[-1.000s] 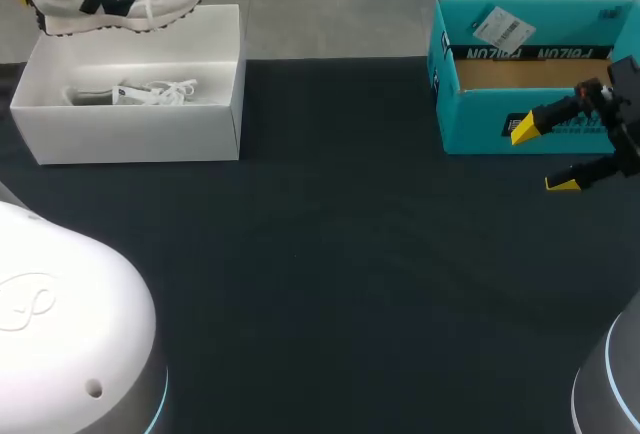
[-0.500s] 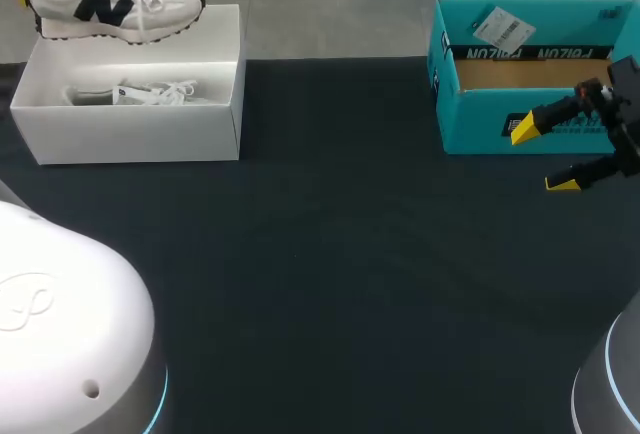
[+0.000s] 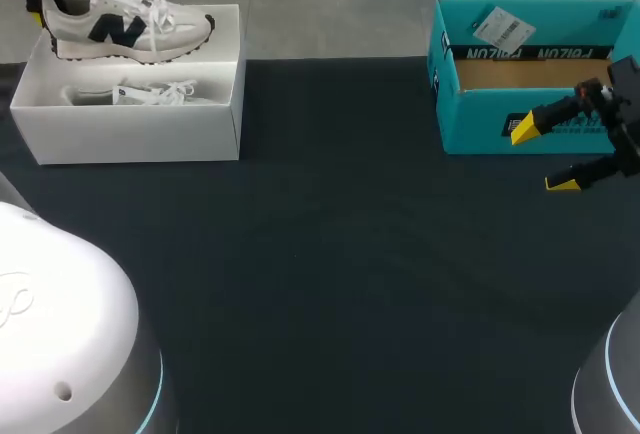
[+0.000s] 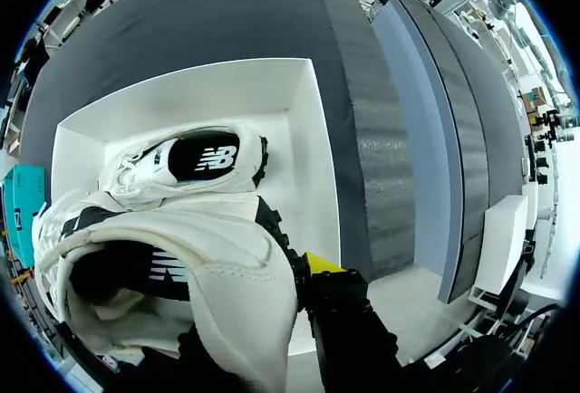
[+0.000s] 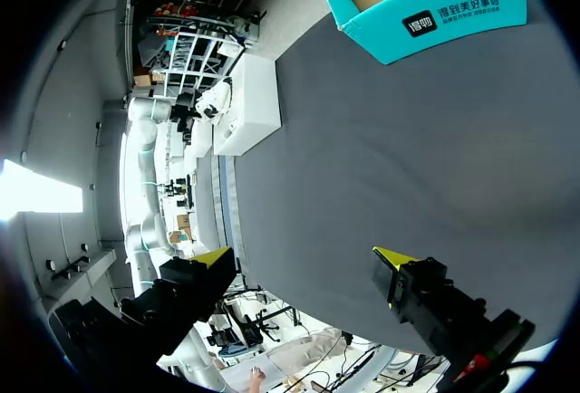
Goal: Take the shoe out of the shoebox, open the shoe tongue, remove and reinsert the insole, then place the shoe into the shoebox
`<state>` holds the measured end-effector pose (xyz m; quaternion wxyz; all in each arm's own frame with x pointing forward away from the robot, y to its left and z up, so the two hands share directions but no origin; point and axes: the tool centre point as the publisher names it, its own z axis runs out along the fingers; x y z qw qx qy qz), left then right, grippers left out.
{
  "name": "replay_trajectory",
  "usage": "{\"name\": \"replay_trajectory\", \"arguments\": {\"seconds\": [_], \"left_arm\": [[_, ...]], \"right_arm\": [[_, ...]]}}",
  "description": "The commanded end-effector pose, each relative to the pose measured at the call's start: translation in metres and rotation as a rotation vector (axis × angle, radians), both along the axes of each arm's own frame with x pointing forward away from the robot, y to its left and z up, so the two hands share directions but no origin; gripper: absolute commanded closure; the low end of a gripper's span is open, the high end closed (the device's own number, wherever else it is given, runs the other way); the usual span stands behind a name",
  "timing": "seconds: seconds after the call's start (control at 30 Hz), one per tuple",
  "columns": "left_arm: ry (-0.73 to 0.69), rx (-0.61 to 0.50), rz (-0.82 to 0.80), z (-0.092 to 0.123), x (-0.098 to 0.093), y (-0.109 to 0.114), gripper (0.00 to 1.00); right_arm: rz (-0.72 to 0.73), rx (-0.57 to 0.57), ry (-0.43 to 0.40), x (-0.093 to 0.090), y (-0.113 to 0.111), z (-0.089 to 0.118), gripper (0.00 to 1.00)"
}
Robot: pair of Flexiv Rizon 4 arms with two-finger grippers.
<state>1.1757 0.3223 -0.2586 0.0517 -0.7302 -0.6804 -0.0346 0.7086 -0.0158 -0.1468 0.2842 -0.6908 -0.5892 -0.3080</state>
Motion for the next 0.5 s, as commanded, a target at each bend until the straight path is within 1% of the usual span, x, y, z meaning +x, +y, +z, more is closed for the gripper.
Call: {"name": "replay_trajectory", "arguments": {"seconds": [0.03, 0.23, 0.3, 0.37, 0.5], "left_arm": [[0.026, -0.029, -0.013, -0.017, 0.022, 0.006, 1.00], [0.022, -0.045, -0.029, -0.034, 0.029, 0.008, 1.00], [0.037, -0.069, -0.019, -0.039, 0.032, 0.008, 1.00], [0.017, -0.050, -0.008, -0.047, 0.035, 0.008, 1.00], [0.030, -0.055, -0.005, -0.059, 0.038, 0.007, 1.00]], "right_arm": [[-0.002, -0.002, 0.000, -0.001, 0.000, -0.001, 0.00], [-0.002, -0.002, 0.000, -0.001, 0.000, -0.001, 0.00], [-0.002, -0.002, 0.000, -0.001, 0.000, -0.001, 0.00], [-0.002, -0.002, 0.000, -0.001, 0.000, -0.001, 0.00], [-0.002, -0.002, 0.000, -0.001, 0.000, -0.001, 0.00]]}}
